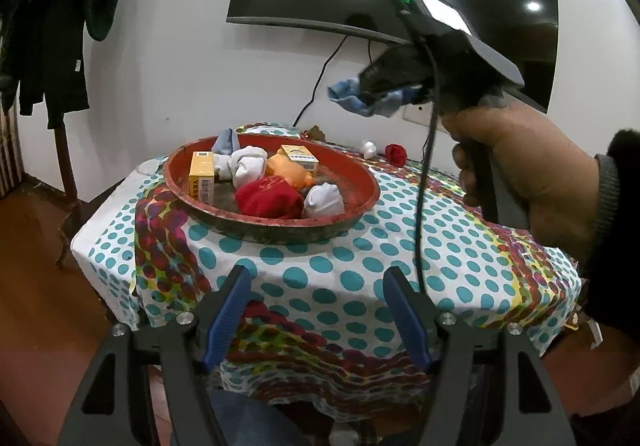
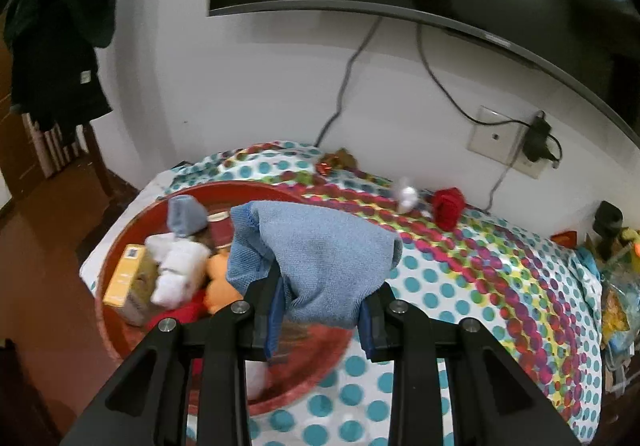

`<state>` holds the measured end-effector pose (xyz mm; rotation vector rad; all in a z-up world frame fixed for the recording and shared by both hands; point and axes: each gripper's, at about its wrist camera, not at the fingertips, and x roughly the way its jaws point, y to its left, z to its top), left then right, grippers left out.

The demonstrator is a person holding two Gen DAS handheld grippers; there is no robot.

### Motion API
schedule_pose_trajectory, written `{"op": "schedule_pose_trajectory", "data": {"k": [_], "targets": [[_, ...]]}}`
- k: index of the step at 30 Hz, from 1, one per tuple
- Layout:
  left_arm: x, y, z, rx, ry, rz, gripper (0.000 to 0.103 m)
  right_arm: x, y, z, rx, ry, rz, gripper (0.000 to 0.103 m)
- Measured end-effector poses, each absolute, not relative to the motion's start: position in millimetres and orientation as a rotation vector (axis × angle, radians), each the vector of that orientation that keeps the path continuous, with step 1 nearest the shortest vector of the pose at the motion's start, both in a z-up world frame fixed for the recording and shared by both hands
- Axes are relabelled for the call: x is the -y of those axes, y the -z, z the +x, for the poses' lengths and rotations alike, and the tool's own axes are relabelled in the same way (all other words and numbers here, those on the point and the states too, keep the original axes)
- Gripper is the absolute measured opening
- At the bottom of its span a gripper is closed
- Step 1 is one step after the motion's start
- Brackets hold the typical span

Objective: Organize objects
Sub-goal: 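Carry the light blue sock over the red tray and open the right gripper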

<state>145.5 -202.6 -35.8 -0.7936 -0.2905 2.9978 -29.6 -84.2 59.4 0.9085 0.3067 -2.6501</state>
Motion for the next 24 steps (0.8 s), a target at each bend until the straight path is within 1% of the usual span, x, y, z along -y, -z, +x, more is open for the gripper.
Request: {"op": "schedule_pose_trajectory", "data": {"k": [5,10,24], "targets": [[202,40,144,0.284,-2.991,-0.818,0.070,100,-49,-27,-0.326,2.639,0.922,0.028],[205,48,139,0.289,-2.987,-0.857,0.070,109,-27,-35,-0.344,2.625,0.969,0.028],[217,66,127,0.364,-2.957,-0.960,0.070,110,24,-66,-0.363,2.626,1.103,0.029]]}}
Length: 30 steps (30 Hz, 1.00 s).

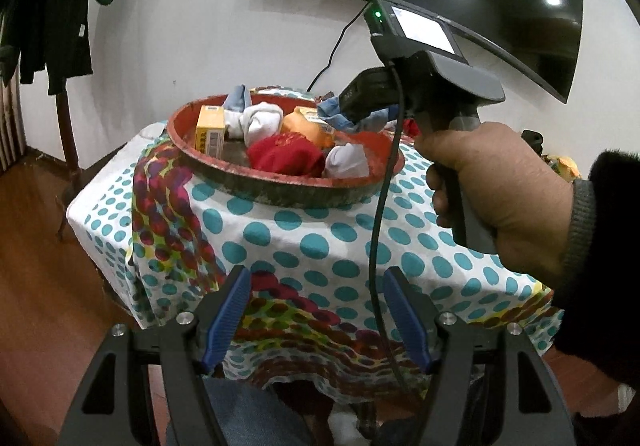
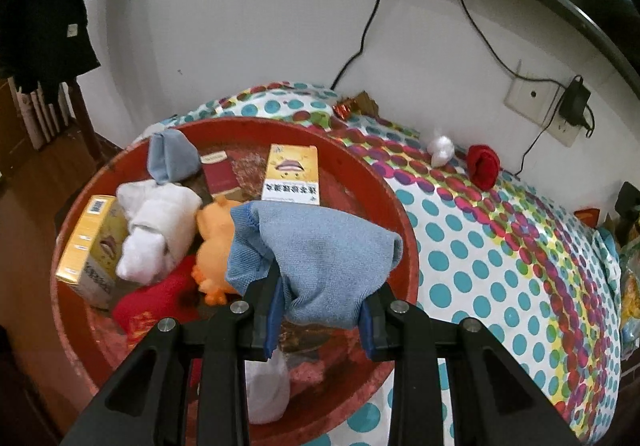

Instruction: Organize objects

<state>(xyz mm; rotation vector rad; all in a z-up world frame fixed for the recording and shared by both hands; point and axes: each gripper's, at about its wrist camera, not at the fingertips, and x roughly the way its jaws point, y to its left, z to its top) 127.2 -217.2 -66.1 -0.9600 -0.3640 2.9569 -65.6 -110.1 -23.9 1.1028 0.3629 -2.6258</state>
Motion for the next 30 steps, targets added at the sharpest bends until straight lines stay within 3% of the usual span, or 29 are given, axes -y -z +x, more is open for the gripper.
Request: {"op": "schedule_pose_trajectory", "data": {"k": [12,15,16,18,19,20,21,25,30], "targets": [[220,73,122,0.387,-2.948,-0.997,0.070,102,55,-83,-0.348,2.609,1.217,0.031],[222,75,118,0.385,-2.941,-1.048,0.074,101,63,-83,-0.311,2.581,1.255,0.049],[222,76,116,0.363,-2.948,-1.072,0.081,100,61,-81,-0.298,2.587,1.243,0.060],[223,75,117,0.318,-3.006,-1.083,0.090,97,45,-67,-0.349,2.687,1.141,0.068],[225,73,118,0.314,-3.035,-1.063,0.090,96,35,-59,-0.376,2.736,1.085,0.079],[227,69,120,0.309,-3.058,-1.035,0.090,94,23,-48,-0.400,2.787,1.013,0.099],[229,63,121,0.293,-3.083,-1.009,0.090,91,10,-34,-0.392,2.808,0.923,0.103],[241,31,131,0.220,-3.224,-0.855,0.090,88,-15,13,-0.421,2.811,0.745,0.103],[259,-9,141,0.240,-3.281,-0.767,0.090,93,-19,62,-0.410,2.799,0.717,0.103]]}}
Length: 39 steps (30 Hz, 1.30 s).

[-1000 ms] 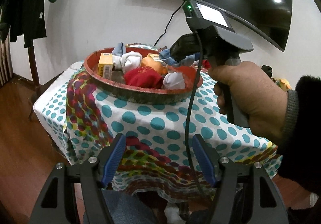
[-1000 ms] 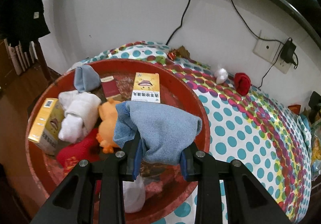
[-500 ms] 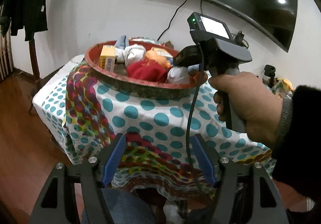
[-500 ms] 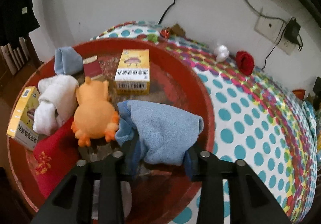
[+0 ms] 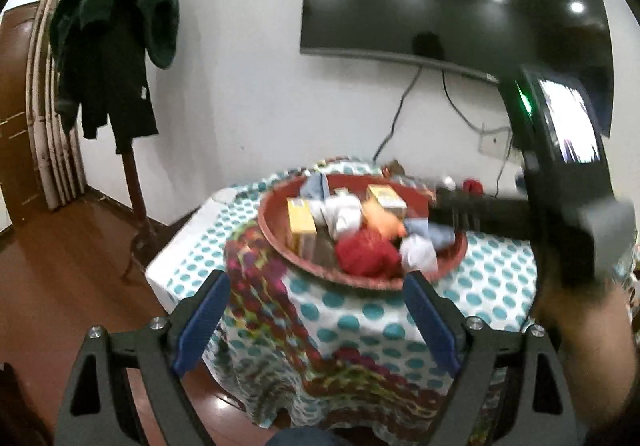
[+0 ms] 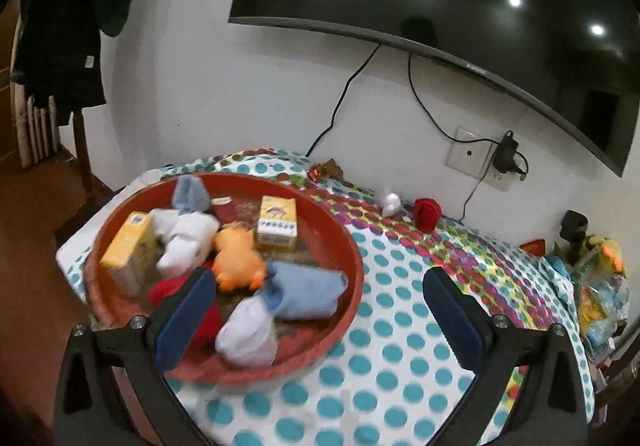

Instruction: Organize objects

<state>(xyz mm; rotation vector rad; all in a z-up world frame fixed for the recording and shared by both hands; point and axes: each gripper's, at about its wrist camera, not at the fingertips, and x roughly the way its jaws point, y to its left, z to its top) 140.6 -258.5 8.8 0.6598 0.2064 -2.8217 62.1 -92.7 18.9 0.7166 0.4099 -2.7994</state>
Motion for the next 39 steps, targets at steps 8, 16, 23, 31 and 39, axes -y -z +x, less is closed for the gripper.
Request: {"op": "schedule_pose_trajectory", "data": {"k": [8,16,23,31,39], "targets": [[264,-19,146,-0.319,2.856,0.698,0.090,93,-32,114,-0.401,2.802,0.688,0.103],[240,-30,155,-0.302,2.919,0.677,0.090,72,-48,116,-0.348,2.833,0.678,0.103],[228,-30,154,-0.284,2.920,0.693,0.090,66,-49,114,-0.339,2.840,0.674,0.103],[217,-21,154,-0.174,2.803,0.710,0.090,58,-47,107,-0.325,2.845,0.693,0.103],[219,-14,153,-0.212,2.816,0.733,0.090,57,-44,105,-0.335,2.840,0.697,0.103]]}}
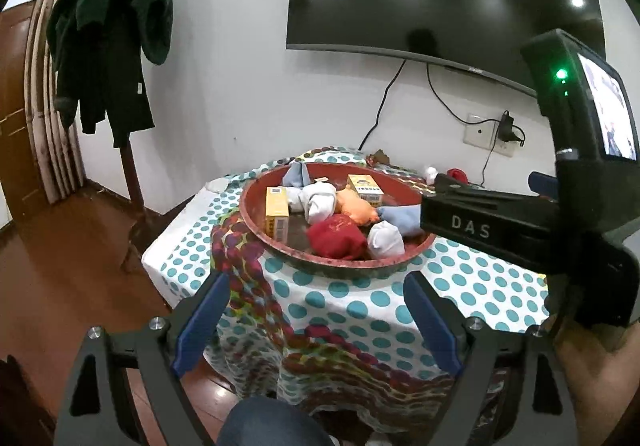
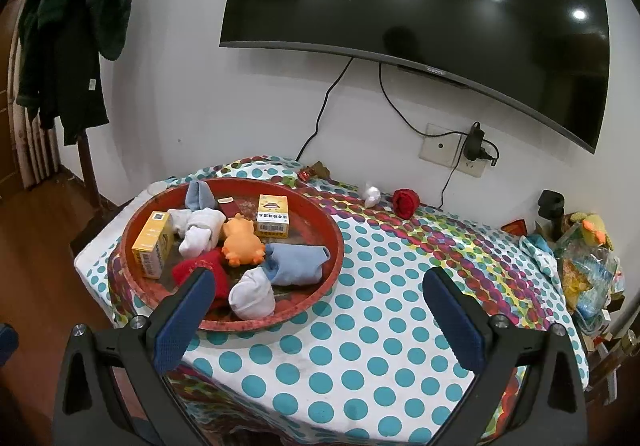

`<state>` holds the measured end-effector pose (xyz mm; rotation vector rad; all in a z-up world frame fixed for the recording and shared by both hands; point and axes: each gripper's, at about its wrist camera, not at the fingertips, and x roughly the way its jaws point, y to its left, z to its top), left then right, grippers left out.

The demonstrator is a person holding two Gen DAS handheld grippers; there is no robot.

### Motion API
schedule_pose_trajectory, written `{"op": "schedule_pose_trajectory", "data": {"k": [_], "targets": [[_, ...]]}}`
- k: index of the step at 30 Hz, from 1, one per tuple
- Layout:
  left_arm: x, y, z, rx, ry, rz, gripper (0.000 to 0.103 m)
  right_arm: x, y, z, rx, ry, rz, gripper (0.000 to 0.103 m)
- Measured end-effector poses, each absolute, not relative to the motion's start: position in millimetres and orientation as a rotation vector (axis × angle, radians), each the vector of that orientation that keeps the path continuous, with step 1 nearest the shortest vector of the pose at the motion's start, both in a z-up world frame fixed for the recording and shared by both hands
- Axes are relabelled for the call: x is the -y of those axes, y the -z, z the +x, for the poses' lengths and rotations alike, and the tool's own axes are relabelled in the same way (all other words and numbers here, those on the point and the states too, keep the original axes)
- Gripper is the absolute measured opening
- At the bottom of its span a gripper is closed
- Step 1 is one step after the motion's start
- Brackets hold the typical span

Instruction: Organize objects

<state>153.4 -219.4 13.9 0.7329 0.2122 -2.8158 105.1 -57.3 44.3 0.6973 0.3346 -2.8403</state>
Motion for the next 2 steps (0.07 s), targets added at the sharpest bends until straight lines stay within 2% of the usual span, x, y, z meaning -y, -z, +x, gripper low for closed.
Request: {"op": "schedule_pose_trajectory", "data": {"k": [2], "targets": [[221.6,-14.3,153.1,-0.248,2.837,0.732,0.090,57.5,-43.9,105.2,-0.334,2.840,0.699,0.103]]}}
